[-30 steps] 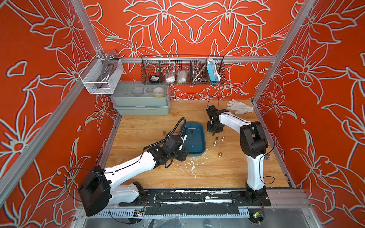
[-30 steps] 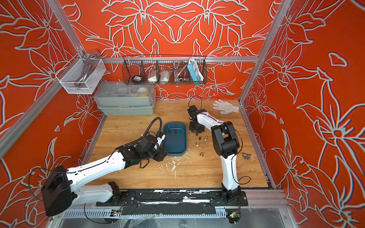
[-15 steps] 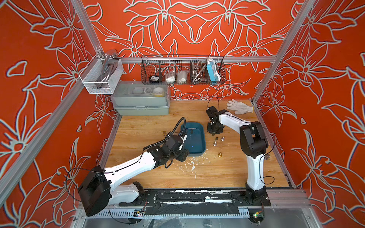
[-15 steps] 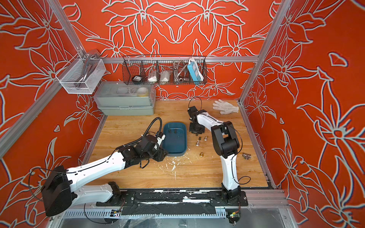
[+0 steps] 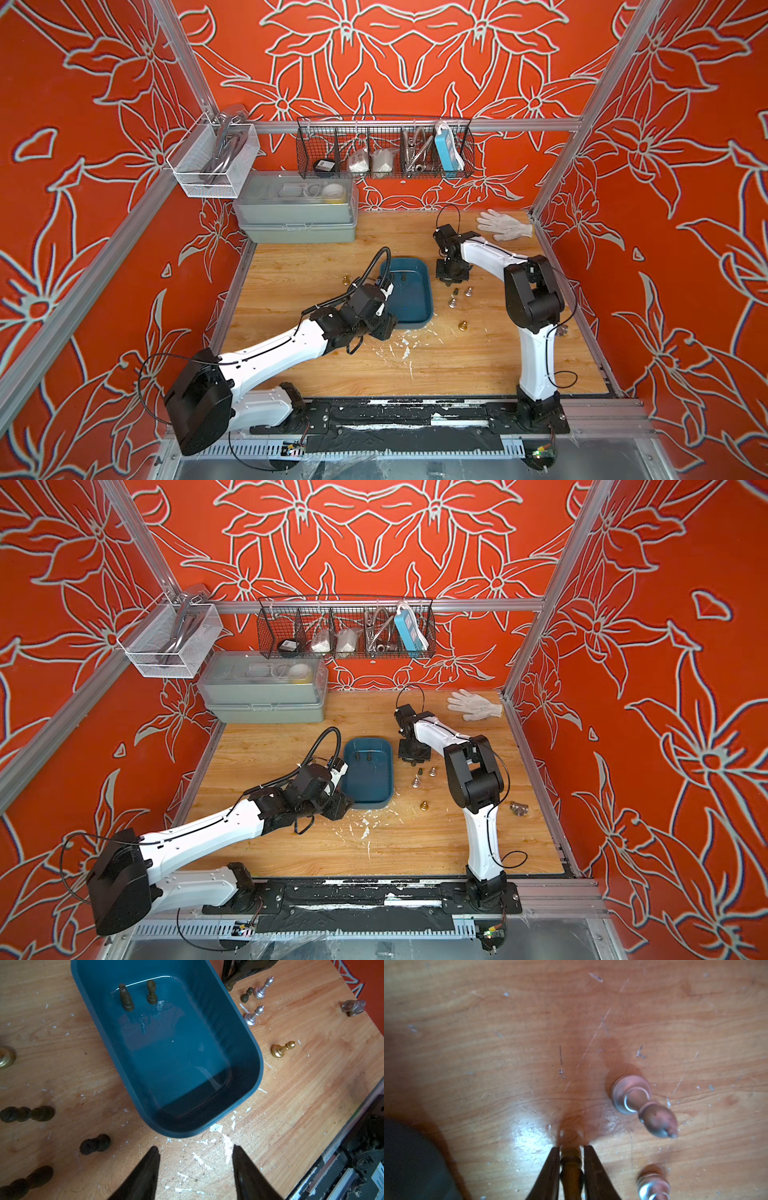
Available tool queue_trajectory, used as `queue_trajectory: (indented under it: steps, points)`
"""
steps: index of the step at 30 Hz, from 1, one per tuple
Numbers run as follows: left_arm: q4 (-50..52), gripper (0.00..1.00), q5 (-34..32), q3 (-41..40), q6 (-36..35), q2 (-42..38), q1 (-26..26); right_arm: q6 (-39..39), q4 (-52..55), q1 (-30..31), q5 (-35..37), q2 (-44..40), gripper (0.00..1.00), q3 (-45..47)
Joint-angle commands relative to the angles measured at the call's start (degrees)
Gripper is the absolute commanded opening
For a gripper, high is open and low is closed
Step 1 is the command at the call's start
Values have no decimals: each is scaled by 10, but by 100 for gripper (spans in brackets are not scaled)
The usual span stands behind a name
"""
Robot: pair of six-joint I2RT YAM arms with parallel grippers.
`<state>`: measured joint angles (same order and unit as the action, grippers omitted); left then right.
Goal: Put the chess pieces into the storage box
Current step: Pick up the chess piece at the center of the board.
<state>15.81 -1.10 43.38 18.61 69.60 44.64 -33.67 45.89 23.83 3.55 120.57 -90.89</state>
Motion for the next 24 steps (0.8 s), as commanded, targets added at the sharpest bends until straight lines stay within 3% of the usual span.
queue_trajectory:
  steps: [1,16,24]
  points:
    - [2,56,5,11,-10,5,0,6,2,6,13,-17,22,10]
    - [7,56,1,26,-6,-1,0,26,-8,6,-2,-60,20,25]
    - [32,57,-10,42,6,-10,-5,46,33,24,-5,-70,20,-10]
